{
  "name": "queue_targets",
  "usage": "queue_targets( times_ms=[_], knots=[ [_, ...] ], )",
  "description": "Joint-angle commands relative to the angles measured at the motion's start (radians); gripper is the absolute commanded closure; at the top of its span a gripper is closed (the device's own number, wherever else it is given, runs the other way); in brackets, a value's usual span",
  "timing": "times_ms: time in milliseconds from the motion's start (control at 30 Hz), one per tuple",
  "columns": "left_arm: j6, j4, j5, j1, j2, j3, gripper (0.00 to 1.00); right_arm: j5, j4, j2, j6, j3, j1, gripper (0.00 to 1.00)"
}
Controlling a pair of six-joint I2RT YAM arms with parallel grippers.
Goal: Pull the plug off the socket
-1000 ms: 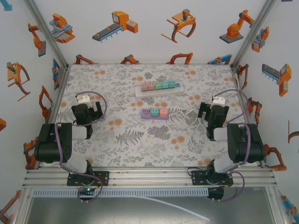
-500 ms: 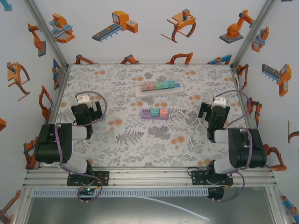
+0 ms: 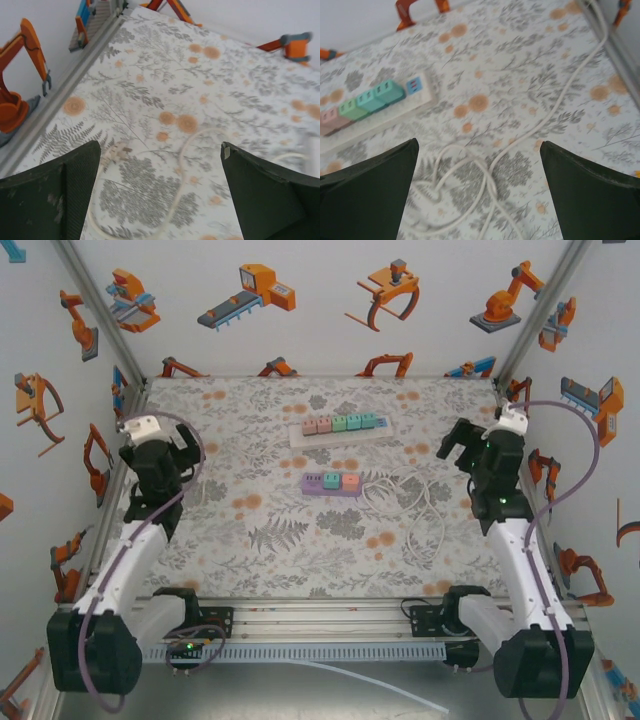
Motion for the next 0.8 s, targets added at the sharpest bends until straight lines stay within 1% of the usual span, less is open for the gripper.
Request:
queue_targets(
  times_ms=[0, 67, 100, 133, 233, 333, 400, 500, 633, 767],
  knots=[
    [-0.263, -0.415, 0.119, -0.004, -0.051, 0.118, 0.03, -0.213, -0.314, 0.040, 0.024, 0.124, 0.003, 0.03],
    [-0.359, -0.479, 0.261, -0.012, -0.053, 0.150, 0.03, -0.278, -0.412, 0.088, -0.003, 0.198, 0.025, 0.05],
    [-0.400, -0.491, 0.324, -0.026, -0.048, 0.157, 0.03, -0.289, -0.467, 0.114, -0.026, 0.240, 0.048, 0.06],
    [-0.432, -0.503, 0.358, -0.045, -0.041, 0.165, 0.03, -0.284, -0.513, 0.138, -0.048, 0.275, 0.075, 0.06],
    [-0.518, -0.537, 0.403, -0.121, -0.005, 0.189, 0.03, -0.204, -0.625, 0.210, -0.134, 0.365, 0.200, 0.07],
    [-0.545, -0.550, 0.427, -0.208, 0.070, 0.224, 0.03, -0.130, -0.652, 0.269, -0.246, 0.392, 0.340, 0.07],
    [-0.545, -0.555, 0.446, -0.262, 0.145, 0.262, 0.02, -0.108, -0.610, 0.297, -0.312, 0.376, 0.410, 0.06],
    [-0.545, -0.555, 0.437, -0.327, 0.250, 0.314, 0.00, -0.139, -0.512, 0.324, -0.369, 0.351, 0.454, 0.06],
    [-0.549, -0.548, 0.398, -0.395, 0.377, 0.383, 0.02, -0.235, -0.346, 0.350, -0.468, 0.299, 0.465, 0.06],
    [-0.562, -0.526, 0.387, -0.429, 0.513, 0.455, 0.07, -0.324, -0.097, 0.360, -0.669, 0.169, 0.465, 0.05]
  ],
)
